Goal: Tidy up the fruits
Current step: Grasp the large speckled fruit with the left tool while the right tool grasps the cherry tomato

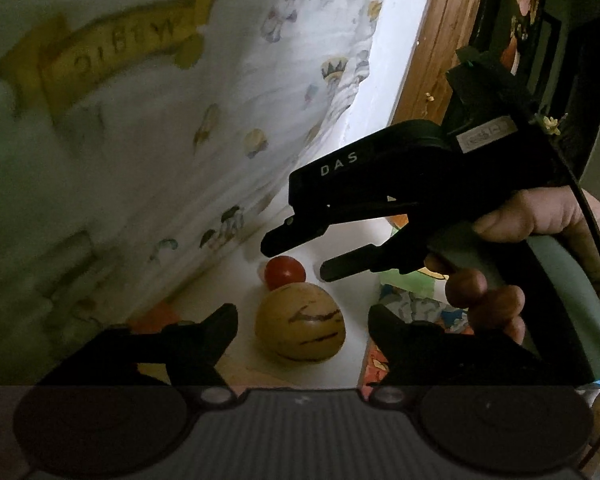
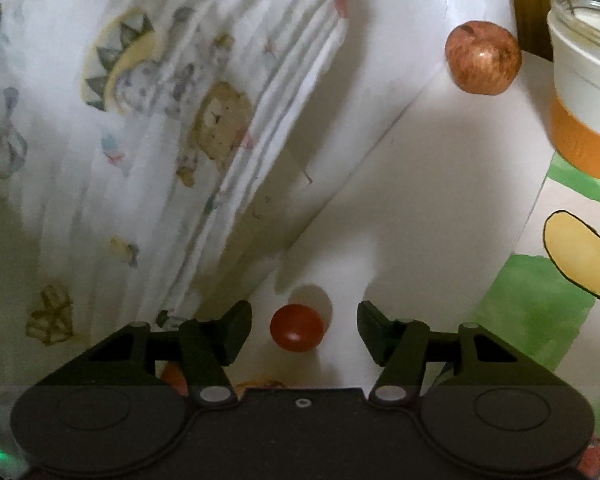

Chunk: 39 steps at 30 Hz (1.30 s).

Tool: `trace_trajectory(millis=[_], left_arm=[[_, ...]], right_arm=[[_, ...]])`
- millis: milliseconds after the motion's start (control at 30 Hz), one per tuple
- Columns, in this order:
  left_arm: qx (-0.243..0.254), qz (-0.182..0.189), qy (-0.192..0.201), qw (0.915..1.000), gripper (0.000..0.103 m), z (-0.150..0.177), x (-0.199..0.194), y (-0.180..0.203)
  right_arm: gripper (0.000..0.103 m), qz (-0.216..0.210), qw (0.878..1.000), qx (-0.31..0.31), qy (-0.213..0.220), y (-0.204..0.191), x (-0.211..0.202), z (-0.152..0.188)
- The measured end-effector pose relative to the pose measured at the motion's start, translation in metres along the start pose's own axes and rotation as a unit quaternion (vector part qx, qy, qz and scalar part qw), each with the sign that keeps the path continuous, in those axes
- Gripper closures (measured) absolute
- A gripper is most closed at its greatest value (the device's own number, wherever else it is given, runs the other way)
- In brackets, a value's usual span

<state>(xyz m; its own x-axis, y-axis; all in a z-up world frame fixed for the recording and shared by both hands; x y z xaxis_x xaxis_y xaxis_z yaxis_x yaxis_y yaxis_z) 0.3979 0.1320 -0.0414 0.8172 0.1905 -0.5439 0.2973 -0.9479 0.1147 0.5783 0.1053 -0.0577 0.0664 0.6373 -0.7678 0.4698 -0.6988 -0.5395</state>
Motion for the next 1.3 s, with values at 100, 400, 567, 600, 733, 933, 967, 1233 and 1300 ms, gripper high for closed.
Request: trace_trajectory(millis=[100, 400, 567, 600, 733, 933, 967, 1233, 1300], left_arm=[[-0.007, 0.004, -0.006, 0.9999, 0.035, 0.003, 0.003, -0.003], [-0.04, 0.027, -0.02, 0.9986, 0.045, 0.011, 0.009, -0.011], [-0.047, 0.031, -0.018, 0.9982, 0.045, 0.012, 0.011, -0.012], [-0.051, 0.033, -0.017, 0.998, 0.045, 0.01, 0.012, -0.013], [-0.057, 0.037, -0.015, 0.9976, 0.045, 0.01, 0.014, -0.014], [-0.06, 0.039, -0.011, 0.9973, 0.045, 0.009, 0.016, -0.015], [-0.061, 0.04, -0.011, 0.9972, 0.045, 0.009, 0.016, -0.015], [-0.06, 0.041, -0.009, 0.9973, 0.045, 0.011, 0.013, -0.018], [-0.061, 0.04, -0.008, 0.9973, 0.045, 0.011, 0.013, -0.018]], right_arm=[[0.045, -0.001, 1.0, -0.007, -0.003, -0.002, 0.003, 0.0], [0.056, 0.018, 0.999, -0.042, 0.0, -0.009, 0.006, 0.003], [0.058, 0.026, 0.998, -0.059, 0.0, -0.014, 0.003, 0.007], [0.058, 0.026, 0.998, -0.062, -0.001, -0.016, 0.004, 0.008], [0.064, 0.027, 0.997, -0.068, -0.005, -0.022, 0.002, 0.014], [0.07, 0.023, 0.998, -0.062, -0.004, -0.024, 0.003, 0.014], [0.07, 0.022, 0.998, -0.061, -0.003, -0.023, 0.002, 0.014], [0.07, 0.014, 0.999, -0.032, 0.007, -0.005, 0.001, 0.004], [0.07, 0.017, 0.999, -0.029, 0.009, 0.0, -0.002, 0.005]])
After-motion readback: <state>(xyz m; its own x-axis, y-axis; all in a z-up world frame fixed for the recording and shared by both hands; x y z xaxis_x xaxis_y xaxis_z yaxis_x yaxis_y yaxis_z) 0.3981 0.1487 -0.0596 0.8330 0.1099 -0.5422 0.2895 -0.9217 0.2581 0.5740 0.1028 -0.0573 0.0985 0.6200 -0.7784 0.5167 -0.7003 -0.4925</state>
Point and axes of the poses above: each gripper's, at about its wrist camera, not at the fingertips, and x roughly the way its jaws point, y to its right, z to its underside, the point moved 6 cm from there along x, roughly the way its jaws point, and after that the axes turned 9 degrees about x, right-handed, at the moved point
